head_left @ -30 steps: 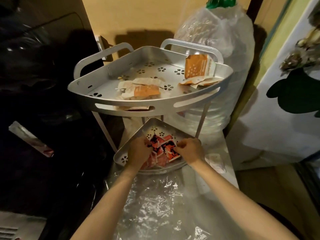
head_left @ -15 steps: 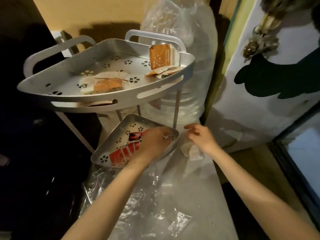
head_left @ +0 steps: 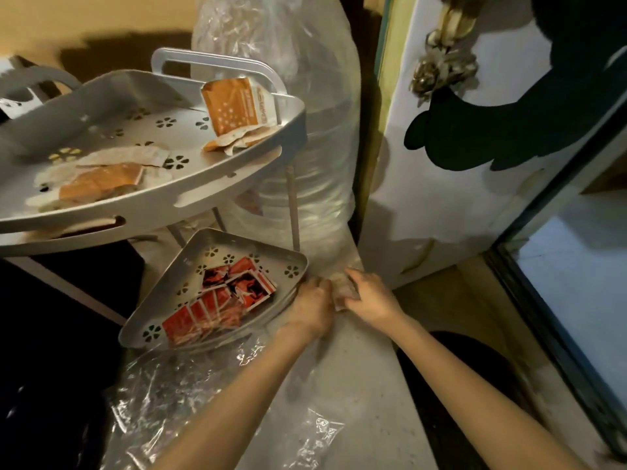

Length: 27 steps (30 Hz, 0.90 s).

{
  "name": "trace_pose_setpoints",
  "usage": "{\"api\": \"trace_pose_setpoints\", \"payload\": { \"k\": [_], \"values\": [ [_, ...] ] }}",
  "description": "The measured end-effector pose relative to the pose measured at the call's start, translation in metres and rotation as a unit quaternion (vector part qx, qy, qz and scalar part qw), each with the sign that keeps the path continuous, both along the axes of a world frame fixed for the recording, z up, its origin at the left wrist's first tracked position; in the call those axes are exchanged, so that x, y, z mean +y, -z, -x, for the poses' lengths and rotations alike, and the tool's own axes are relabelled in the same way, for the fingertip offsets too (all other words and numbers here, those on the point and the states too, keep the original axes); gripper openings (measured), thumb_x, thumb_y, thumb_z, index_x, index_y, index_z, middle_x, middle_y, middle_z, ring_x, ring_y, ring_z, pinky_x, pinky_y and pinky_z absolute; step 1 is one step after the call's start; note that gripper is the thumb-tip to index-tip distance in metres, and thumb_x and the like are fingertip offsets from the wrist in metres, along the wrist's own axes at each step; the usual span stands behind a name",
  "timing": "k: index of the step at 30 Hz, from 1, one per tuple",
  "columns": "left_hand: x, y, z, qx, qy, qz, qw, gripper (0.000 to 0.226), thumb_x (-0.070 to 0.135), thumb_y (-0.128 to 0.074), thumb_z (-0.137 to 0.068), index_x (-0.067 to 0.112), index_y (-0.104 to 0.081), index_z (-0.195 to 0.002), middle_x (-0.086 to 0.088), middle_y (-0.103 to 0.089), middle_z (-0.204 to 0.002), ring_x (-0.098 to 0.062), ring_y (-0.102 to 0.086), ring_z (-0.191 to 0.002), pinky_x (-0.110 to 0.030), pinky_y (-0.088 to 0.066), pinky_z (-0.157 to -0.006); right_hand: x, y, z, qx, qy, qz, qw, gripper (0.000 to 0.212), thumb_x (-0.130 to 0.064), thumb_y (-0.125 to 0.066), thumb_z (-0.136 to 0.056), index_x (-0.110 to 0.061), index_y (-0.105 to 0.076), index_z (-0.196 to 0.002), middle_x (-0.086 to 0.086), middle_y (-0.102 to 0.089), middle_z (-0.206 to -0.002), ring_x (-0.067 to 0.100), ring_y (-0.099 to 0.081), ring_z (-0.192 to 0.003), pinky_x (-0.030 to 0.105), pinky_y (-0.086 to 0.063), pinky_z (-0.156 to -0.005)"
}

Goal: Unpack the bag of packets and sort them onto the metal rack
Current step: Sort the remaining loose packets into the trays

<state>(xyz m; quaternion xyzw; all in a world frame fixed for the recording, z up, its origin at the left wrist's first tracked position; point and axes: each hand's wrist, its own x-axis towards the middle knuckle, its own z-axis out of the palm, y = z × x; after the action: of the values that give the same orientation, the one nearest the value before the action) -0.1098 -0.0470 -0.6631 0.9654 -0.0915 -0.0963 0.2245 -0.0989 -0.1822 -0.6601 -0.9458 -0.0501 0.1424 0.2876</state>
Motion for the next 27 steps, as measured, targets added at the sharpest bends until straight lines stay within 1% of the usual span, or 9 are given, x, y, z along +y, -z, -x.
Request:
{"api": "trace_pose_setpoints", "payload": {
  "k": [5, 8, 10, 13, 16, 19, 21, 23, 27],
  "values": [
    [-0.004, 0.001, -0.001, -0.007, -0.046, 0.036, 0.998, 0.023, 0.005, -0.050, -0.084, 0.004, -0.053, -0.107, -0.017, -0.052, -0.113, -0.032, -0.052, -0.103, -0.036, -0.043, -0.091, 0.005, 0.010, -0.002, -0.012, 0.084, -0.104, 0.991, 0.059, -0.011, -0.070, -0.076, -0.006, -0.048, -0.130, 0.015, -0.058, -0.125, 0.029, -0.055, -0.114, 0.031, -0.043, -0.094],
    [-0.005, -0.004, -0.003, 0.006, -0.075, 0.078, 0.994, 0.014, 0.002, -0.048, -0.085, 0.003, -0.054, -0.098, -0.019, -0.057, -0.104, -0.033, -0.056, -0.094, -0.036, -0.047, -0.081, 0.004, 0.010, -0.002, 0.015, 0.116, -0.154, 0.981, 0.057, -0.006, -0.074, -0.072, -0.003, -0.053, -0.125, 0.016, -0.064, -0.115, 0.028, -0.060, -0.106, 0.023, -0.043, -0.082],
    [-0.005, -0.011, -0.003, 0.020, -0.090, 0.093, 0.991, 0.013, 0.002, -0.050, -0.084, 0.002, -0.055, -0.096, -0.020, -0.061, -0.100, -0.033, -0.058, -0.092, -0.033, -0.044, -0.074, -0.002, 0.008, -0.001, 0.033, 0.119, -0.180, 0.976, 0.043, -0.004, -0.074, -0.070, -0.004, -0.061, -0.111, 0.015, -0.068, -0.104, 0.026, -0.064, -0.096, 0.023, -0.044, -0.075],
    [-0.001, -0.032, 0.001, 0.029, -0.083, 0.117, 0.989, 0.020, 0.002, -0.052, -0.081, 0.004, -0.057, -0.100, -0.017, -0.064, -0.103, -0.030, -0.059, -0.095, -0.031, -0.046, -0.076, -0.007, -0.004, 0.003, 0.059, 0.133, -0.241, 0.960, 0.021, -0.009, -0.073, -0.073, -0.015, -0.065, -0.091, 0.004, -0.068, -0.084, 0.019, -0.065, -0.083, 0.026, -0.050, -0.070],
    [0.006, -0.066, 0.009, -0.011, -0.052, 0.135, 0.989, 0.016, 0.003, -0.053, -0.078, 0.004, -0.063, -0.090, -0.016, -0.068, -0.091, -0.030, -0.062, -0.087, -0.028, -0.043, -0.069, -0.004, -0.029, 0.005, 0.038, 0.157, -0.289, 0.944, 0.015, -0.013, -0.070, -0.077, -0.012, -0.065, -0.091, -0.001, -0.064, -0.075, 0.012, -0.060, -0.071, 0.022, -0.045, -0.063],
    [0.018, -0.110, 0.017, -0.067, -0.041, 0.172, 0.982, 0.020, 0.001, -0.053, -0.076, 0.011, -0.070, -0.079, -0.008, -0.072, -0.081, -0.022, -0.065, -0.079, -0.025, -0.047, -0.072, 0.000, -0.074, 0.008, 0.005, 0.154, -0.351, 0.924, 0.012, -0.010, -0.066, -0.080, -0.011, -0.066, -0.092, 0.000, -0.063, -0.074, 0.009, -0.058, -0.067, 0.019, -0.044, -0.058],
    [0.026, -0.142, 0.024, -0.113, -0.034, 0.187, 0.975, 0.023, 0.000, -0.052, -0.076, 0.013, -0.071, -0.080, -0.004, -0.071, -0.078, -0.016, -0.064, -0.076, -0.021, -0.045, -0.071, 0.003, -0.107, 0.011, -0.026, 0.125, -0.390, 0.912, 0.007, -0.008, -0.063, -0.082, -0.014, -0.067, -0.082, 0.003, -0.063, -0.073, 0.013, -0.058, -0.067, 0.022, -0.045, -0.056],
    [0.034, -0.176, 0.033, -0.175, -0.022, 0.187, 0.966, 0.022, 0.001, -0.054, -0.076, 0.015, -0.071, -0.080, 0.000, -0.068, -0.075, -0.010, -0.059, -0.068, -0.016, -0.043, -0.067, 0.009, -0.139, 0.012, -0.057, 0.110, -0.420, 0.899, 0.014, -0.006, -0.062, -0.081, -0.017, -0.067, -0.074, 0.003, -0.062, -0.068, 0.016, -0.057, -0.067, 0.025, -0.044, -0.056],
    [0.049, -0.234, 0.055, -0.278, -0.013, 0.187, 0.942, 0.017, 0.007, -0.058, -0.081, 0.019, -0.069, -0.087, 0.009, -0.065, -0.079, 0.001, -0.057, -0.070, -0.008, -0.044, -0.069, 0.024, -0.204, 0.020, -0.118, 0.042, -0.457, 0.881, 0.008, -0.021, -0.065, -0.068, -0.026, -0.070, -0.063, -0.005, -0.064, -0.062, 0.020, -0.058, -0.071, 0.029, -0.045, -0.063]
  ]
}}
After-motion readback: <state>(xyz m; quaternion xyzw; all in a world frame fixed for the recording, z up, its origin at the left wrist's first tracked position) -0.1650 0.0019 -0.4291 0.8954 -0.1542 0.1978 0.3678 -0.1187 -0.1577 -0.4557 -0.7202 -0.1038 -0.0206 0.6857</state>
